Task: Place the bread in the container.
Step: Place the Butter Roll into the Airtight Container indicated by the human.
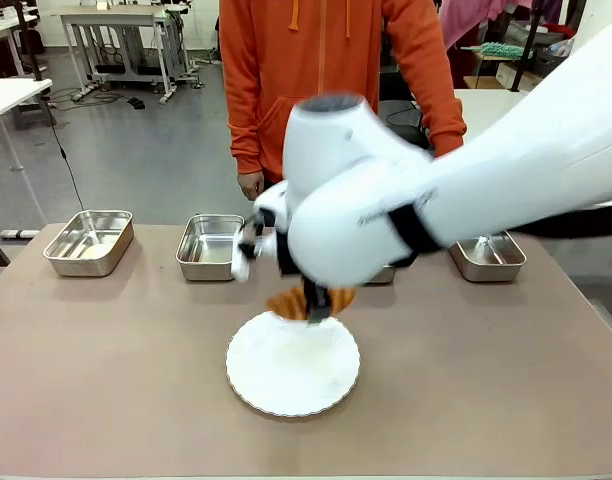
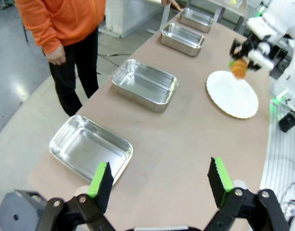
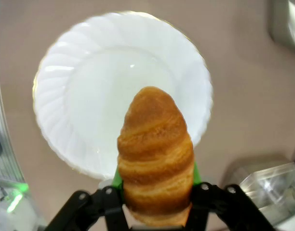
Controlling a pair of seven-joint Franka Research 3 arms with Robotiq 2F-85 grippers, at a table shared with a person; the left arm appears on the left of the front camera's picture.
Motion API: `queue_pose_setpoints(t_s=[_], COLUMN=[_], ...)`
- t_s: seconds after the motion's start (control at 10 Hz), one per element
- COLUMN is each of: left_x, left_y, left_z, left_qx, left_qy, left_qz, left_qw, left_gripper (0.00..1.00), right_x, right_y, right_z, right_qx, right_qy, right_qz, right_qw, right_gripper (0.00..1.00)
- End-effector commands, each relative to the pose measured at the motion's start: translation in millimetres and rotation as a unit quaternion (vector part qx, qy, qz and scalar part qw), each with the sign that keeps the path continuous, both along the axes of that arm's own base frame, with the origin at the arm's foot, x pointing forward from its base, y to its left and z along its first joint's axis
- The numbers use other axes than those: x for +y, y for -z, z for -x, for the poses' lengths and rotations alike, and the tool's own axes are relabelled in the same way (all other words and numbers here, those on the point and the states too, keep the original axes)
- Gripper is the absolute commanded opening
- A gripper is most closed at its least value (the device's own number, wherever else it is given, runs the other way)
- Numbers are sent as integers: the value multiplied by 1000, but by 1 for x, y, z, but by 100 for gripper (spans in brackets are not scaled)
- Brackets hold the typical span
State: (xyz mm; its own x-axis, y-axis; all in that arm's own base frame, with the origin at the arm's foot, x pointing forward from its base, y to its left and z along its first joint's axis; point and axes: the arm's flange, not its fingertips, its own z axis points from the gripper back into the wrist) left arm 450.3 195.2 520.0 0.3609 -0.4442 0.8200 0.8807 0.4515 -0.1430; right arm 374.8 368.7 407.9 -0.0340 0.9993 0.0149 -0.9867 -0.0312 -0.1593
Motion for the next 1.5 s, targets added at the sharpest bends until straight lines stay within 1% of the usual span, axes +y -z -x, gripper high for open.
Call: queue_pose_setpoints(t_s=[0.0, 0.1, 0.2, 0.3, 0.4, 0.5, 0.6, 0.7, 0.8, 0.9, 1.0, 1.2, 1.3, 1.4], left_x=[-2, -2, -2, -2, -2, -2, -2, -2, -2, -2, -2, -2, -2, -2], left_y=[-3, -3, -3, -3, -3, -3, -3, -3, -3, -3, -3, -3, -3, -3], left_z=[1, 1, 1, 1, 1, 1, 1, 1, 1, 1, 1, 1, 1, 1], left_qx=[-4, -4, -4, -4, -4, -4, -4, -4, -4, -4, -4, -4, -4, -4], left_qy=[3, 3, 3, 3, 3, 3, 3, 3, 3, 3, 3, 3, 3, 3], left_qz=[1, 1, 1, 1, 1, 1, 1, 1, 1, 1, 1, 1, 1, 1], left_qw=[1000, 1000, 1000, 1000, 1000, 1000, 1000, 1000, 1000, 1000, 1000, 1000, 1000, 1000], left_gripper=[100, 100, 100, 100, 100, 100, 100, 100, 100, 100, 100, 100, 100, 100], right_x=[-33, -55, -76, -104, -132, -160, -186, -209, -225, -225, -235, -235, -237, -267], right_y=[-64, -92, -112, -129, -139, -142, -139, -133, -127, -117, -132, -132, -119, -122], right_z=[-7, -13, -20, -33, -50, -67, -83, -96, -106, -115, -100, -100, -108, -151], right_qx=[-17, -19, -21, -22, -20, -29, -44, -46, -30, 37, -19, -19, -1, 36], right_qy=[115, 143, 182, 266, 352, 440, 522, 584, 598, 523, 556, 556, 565, 633], right_qz=[19, 12, 10, -9, -36, -59, -69, -66, -70, -93, -62, -62, -65, -78], right_qw=[993, 989, 983, 964, 935, 895, 849, 808, 798, 847, 828, 828, 822, 770], right_gripper=[56, 56, 56, 56, 56, 56, 56, 56, 56, 56, 56, 56, 56, 56])
